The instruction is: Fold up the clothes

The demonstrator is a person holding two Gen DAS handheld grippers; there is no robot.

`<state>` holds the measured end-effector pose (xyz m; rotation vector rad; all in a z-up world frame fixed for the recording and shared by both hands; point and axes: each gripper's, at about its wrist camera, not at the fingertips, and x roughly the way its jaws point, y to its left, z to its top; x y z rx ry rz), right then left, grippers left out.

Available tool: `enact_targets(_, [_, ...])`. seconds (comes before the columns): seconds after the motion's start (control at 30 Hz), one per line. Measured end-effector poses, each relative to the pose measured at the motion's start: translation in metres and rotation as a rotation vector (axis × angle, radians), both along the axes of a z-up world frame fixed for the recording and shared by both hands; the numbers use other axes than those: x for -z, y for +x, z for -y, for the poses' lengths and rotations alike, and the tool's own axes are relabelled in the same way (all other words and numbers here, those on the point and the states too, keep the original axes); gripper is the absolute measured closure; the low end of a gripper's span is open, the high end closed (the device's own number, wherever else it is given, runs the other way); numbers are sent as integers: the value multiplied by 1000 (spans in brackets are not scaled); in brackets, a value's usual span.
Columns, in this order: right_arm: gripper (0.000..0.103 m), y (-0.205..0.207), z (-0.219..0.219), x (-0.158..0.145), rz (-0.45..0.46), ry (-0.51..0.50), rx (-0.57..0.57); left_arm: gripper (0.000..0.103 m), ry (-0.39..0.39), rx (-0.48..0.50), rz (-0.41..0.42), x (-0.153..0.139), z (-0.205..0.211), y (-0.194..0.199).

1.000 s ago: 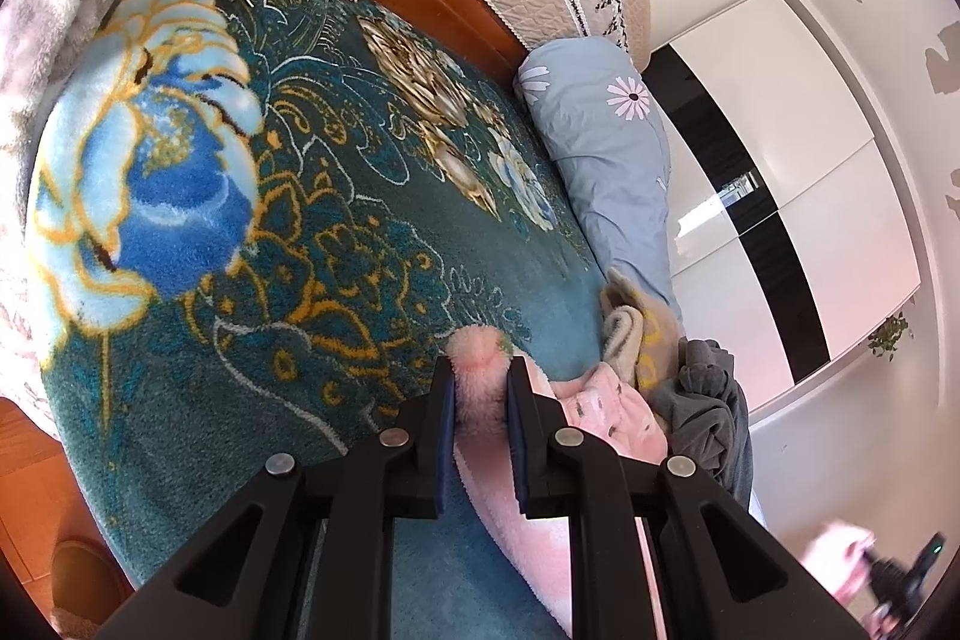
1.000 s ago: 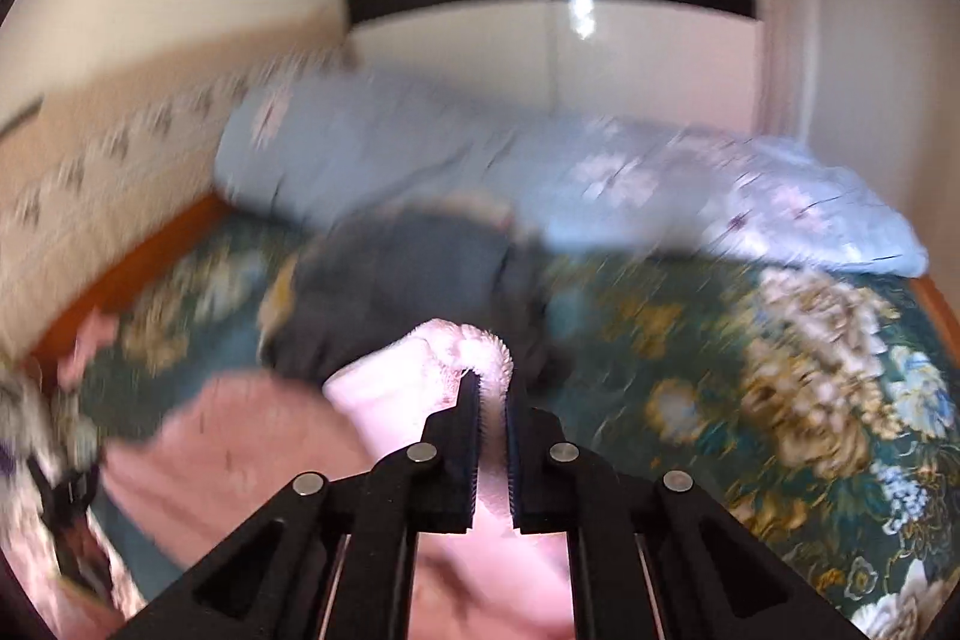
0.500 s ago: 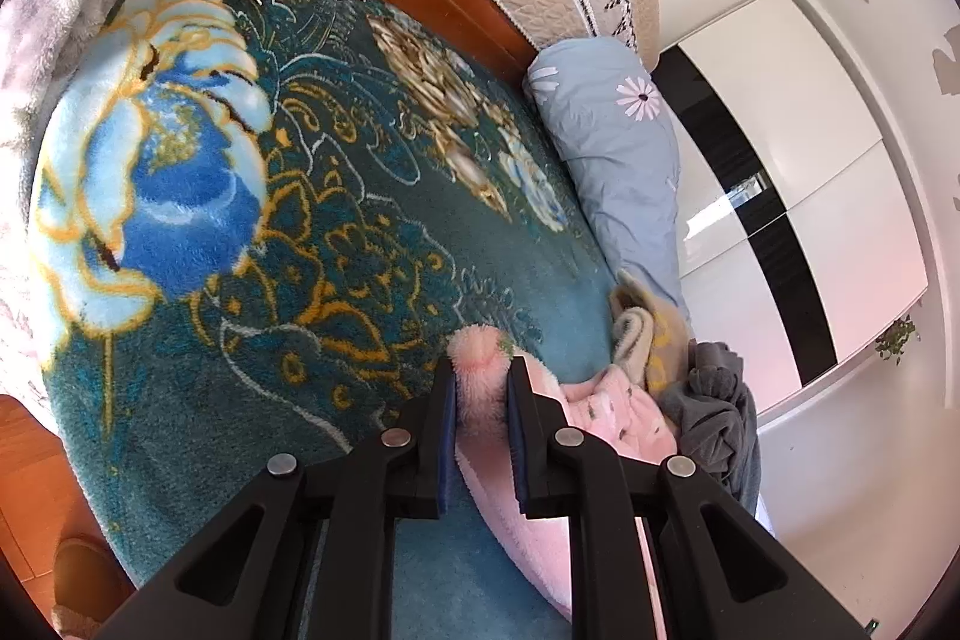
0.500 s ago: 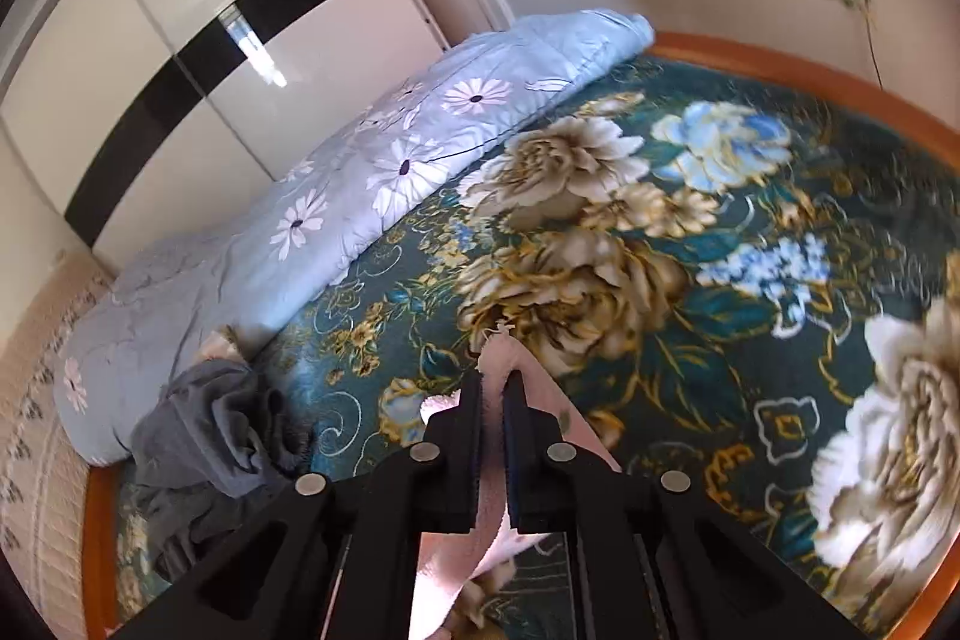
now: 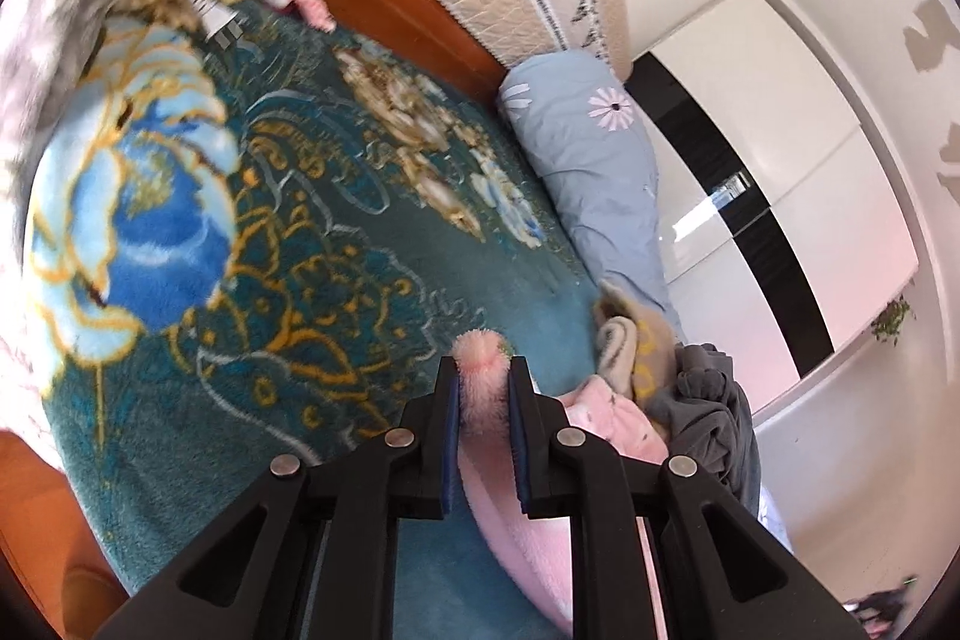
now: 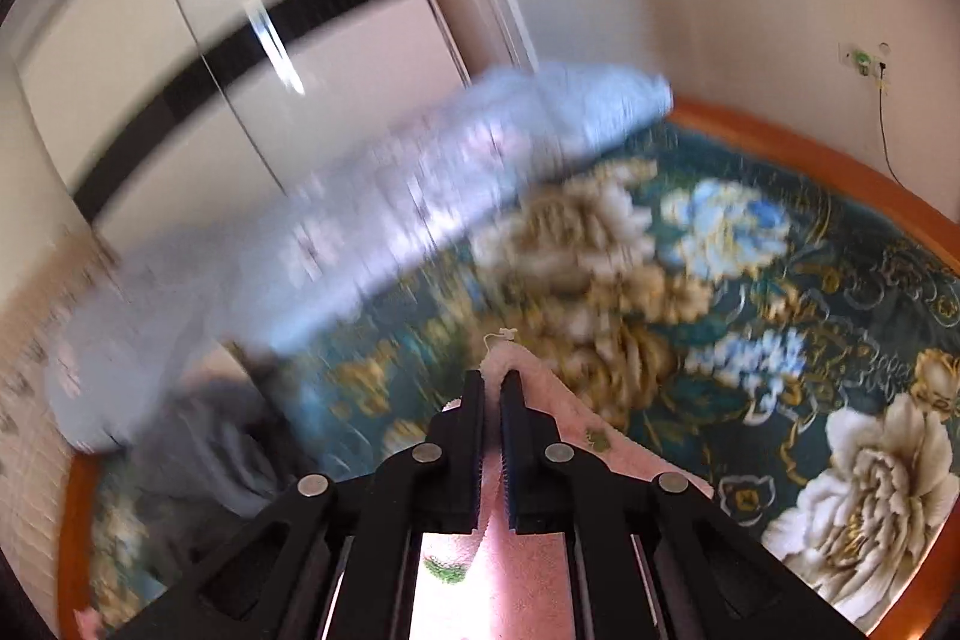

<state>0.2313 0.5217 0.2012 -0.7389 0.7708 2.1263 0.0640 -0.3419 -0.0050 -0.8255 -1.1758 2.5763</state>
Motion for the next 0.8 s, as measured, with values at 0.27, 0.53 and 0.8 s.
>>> enact_targets(0.27, [94,-62,0,110,108,-142,-55,88,-26,0,23,4,-3,-2])
enact_targets(0.53, [48,-27,1,66,8,-25,-147,88,-17,5,38,6,-4,-3])
enact_targets(0.8, [48,52,-33,167,60,-290,55,88,-3,6,41,7,-3,-2])
